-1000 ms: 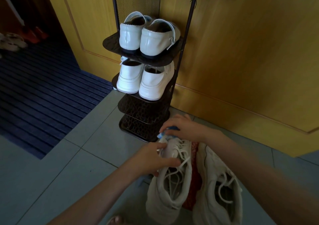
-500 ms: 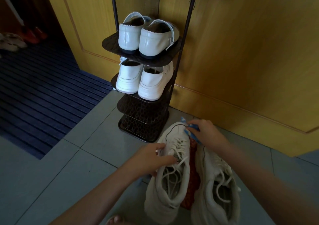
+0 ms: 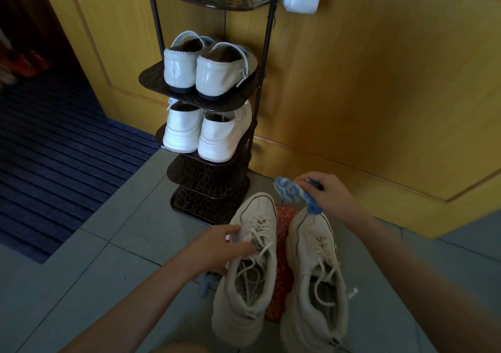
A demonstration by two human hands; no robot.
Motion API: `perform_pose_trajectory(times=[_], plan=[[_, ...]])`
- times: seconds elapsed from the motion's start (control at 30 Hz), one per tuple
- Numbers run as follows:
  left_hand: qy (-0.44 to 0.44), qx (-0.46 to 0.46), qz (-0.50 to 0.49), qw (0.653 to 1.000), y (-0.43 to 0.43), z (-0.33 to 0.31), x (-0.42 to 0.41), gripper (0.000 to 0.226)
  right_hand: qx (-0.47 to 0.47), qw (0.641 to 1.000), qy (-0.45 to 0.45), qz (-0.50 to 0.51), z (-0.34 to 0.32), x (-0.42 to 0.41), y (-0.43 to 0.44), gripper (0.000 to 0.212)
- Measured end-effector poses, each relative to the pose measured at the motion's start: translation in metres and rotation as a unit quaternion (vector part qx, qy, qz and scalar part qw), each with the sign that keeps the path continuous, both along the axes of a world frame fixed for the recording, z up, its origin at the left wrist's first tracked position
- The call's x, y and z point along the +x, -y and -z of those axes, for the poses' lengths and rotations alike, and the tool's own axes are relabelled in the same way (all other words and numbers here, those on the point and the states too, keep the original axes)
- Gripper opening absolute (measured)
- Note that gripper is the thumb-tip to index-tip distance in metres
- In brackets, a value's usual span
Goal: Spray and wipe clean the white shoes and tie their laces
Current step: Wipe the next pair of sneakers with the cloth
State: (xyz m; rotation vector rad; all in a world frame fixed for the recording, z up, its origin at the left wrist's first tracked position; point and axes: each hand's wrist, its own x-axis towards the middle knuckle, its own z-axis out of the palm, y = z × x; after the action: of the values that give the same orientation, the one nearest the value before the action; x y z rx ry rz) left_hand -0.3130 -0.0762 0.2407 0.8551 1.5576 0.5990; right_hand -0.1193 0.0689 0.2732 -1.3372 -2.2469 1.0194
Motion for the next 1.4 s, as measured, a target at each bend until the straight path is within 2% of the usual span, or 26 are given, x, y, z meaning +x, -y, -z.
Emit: perform_pose_trajectory(times=[0.2, 0.37, 0.5, 0.6, 0.7, 0.83, 1.0, 1.1, 1.23, 1.4], plan=[[-0.029, 0.005, 0.041, 0.999, -0.007, -0.011, -0.011, 0.088, -0.061, 0.996, -0.017, 0.055, 0.0, 0.013, 0.005, 0.021], [-0.039, 0.019, 0.024, 0.999, -0.017, -0.021, -0.021, 0.061, -0.091, 0.991, -0.022, 0.091, -0.008, 0.026, 0.013, 0.023], [-0.066, 0.031, 0.056, 0.996, -0.018, -0.024, -0.013, 0.057, -0.106, 0.988, -0.028, 0.112, -0.014, 0.039, 0.018, 0.021], [-0.119, 0.078, 0.078, 0.987, -0.019, -0.023, -0.01, 0.057, -0.105, 0.987, -0.029, 0.122, -0.015, 0.049, 0.022, 0.018], [-0.152, 0.121, 0.067, 0.979, -0.024, -0.028, -0.003, 0.047, -0.116, 0.983, -0.028, 0.138, -0.015, 0.059, 0.023, 0.016], [-0.187, 0.194, 0.12, 0.956, -0.044, -0.045, 0.03, 0.034, -0.135, 0.975, -0.03, 0.171, -0.006, 0.08, 0.021, 0.016], [-0.211, 0.205, 0.203, 0.934, -0.083, -0.053, 0.088, 0.032, -0.134, 0.969, -0.017, 0.205, 0.011, 0.114, 0.018, 0.015], [-0.232, 0.201, 0.243, 0.92, -0.109, -0.043, 0.126, 0.032, -0.136, 0.962, 0.013, 0.236, 0.034, 0.142, 0.013, 0.029], [-0.266, 0.204, 0.353, 0.873, -0.142, -0.029, 0.182, 0.033, -0.194, 0.947, 0.024, 0.256, 0.077, 0.172, 0.007, 0.035], [-0.32, 0.169, 0.454, 0.814, -0.175, 0.001, 0.22, 0.036, -0.216, 0.954, 0.092, 0.187, 0.139, 0.186, 0.004, 0.027]])
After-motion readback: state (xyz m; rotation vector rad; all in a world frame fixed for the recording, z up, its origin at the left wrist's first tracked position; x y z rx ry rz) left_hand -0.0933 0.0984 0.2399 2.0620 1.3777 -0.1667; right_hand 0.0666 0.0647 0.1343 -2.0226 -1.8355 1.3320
